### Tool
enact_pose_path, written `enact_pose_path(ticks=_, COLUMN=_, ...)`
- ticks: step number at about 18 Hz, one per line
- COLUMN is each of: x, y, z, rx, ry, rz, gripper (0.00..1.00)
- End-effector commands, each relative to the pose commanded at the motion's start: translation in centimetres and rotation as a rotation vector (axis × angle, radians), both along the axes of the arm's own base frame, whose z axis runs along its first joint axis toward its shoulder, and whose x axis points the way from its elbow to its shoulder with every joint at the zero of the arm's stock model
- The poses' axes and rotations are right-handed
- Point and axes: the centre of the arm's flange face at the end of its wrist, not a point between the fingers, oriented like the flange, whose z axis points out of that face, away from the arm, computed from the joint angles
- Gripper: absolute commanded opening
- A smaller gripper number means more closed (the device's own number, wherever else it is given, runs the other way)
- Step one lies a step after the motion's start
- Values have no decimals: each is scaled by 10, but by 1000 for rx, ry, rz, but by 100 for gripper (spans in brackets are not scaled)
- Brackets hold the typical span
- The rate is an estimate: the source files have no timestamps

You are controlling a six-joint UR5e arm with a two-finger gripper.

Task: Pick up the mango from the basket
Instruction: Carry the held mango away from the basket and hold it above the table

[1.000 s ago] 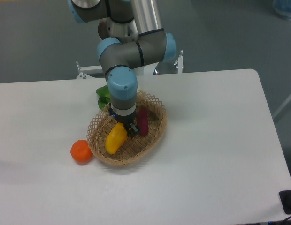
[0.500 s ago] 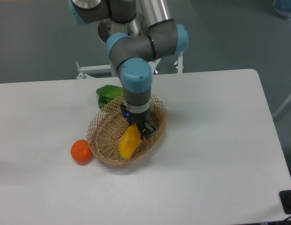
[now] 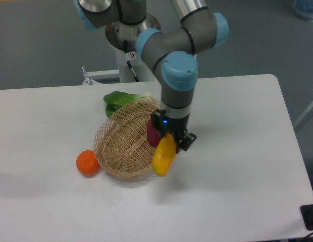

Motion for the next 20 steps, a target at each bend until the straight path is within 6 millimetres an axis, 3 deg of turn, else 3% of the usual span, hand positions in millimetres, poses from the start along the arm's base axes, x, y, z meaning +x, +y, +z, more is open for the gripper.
enact_pose_path(ticks=10, x=-60, y=15, z=0, rx=-31, ry=63, rz=30, gripper=51)
enact_pose_path(ticks=20, x=-70, y=10, z=-2, rx=-51, ry=76, rz=21, gripper=51)
